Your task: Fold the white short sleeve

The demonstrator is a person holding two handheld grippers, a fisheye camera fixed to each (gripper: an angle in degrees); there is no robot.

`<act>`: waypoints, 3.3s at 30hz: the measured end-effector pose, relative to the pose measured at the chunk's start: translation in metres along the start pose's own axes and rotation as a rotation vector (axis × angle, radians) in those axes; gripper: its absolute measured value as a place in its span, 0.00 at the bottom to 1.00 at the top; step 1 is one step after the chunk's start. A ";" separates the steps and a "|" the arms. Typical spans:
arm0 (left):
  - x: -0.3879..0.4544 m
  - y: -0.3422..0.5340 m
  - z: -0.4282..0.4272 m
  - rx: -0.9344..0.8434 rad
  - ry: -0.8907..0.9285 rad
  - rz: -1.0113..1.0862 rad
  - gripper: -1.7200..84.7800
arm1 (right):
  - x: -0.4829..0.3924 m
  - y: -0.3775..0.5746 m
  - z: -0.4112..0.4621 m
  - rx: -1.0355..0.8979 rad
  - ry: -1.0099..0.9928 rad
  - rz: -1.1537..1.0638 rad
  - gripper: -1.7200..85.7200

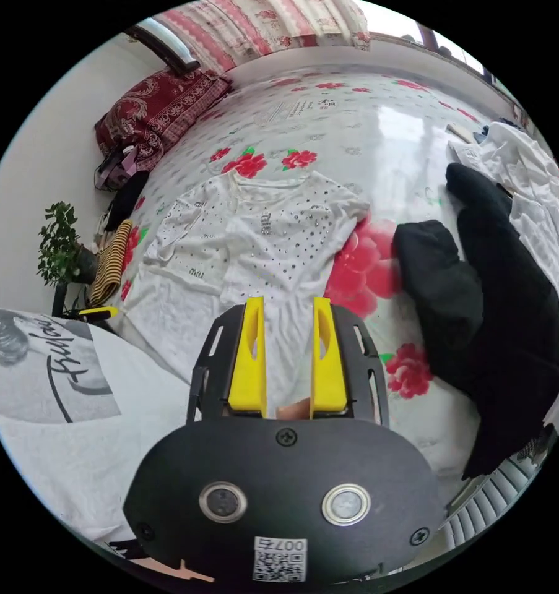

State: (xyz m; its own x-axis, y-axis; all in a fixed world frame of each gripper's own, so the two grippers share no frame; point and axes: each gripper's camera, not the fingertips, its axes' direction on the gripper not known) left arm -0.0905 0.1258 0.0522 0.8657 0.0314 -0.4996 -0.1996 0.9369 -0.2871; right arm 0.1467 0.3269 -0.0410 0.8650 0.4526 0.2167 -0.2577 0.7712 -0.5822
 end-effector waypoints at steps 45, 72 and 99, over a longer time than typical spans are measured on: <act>-0.024 -0.213 0.038 0.097 0.053 0.010 0.14 | -0.039 -0.171 0.061 -0.207 0.371 -0.007 0.05; 0.018 -0.203 0.043 0.196 -0.091 0.077 0.01 | -0.016 -0.192 0.011 -0.025 0.344 -0.038 0.02; -0.045 -0.094 0.036 0.149 0.099 -0.099 0.07 | 0.049 -0.172 0.016 0.141 -0.228 0.244 0.05</act>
State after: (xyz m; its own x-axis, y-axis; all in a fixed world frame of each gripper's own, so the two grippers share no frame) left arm -0.0937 0.0489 0.1313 0.8267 -0.0916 -0.5552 -0.0391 0.9749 -0.2190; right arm 0.2265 0.2230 0.0822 0.6565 0.7067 0.2636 -0.5151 0.6754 -0.5277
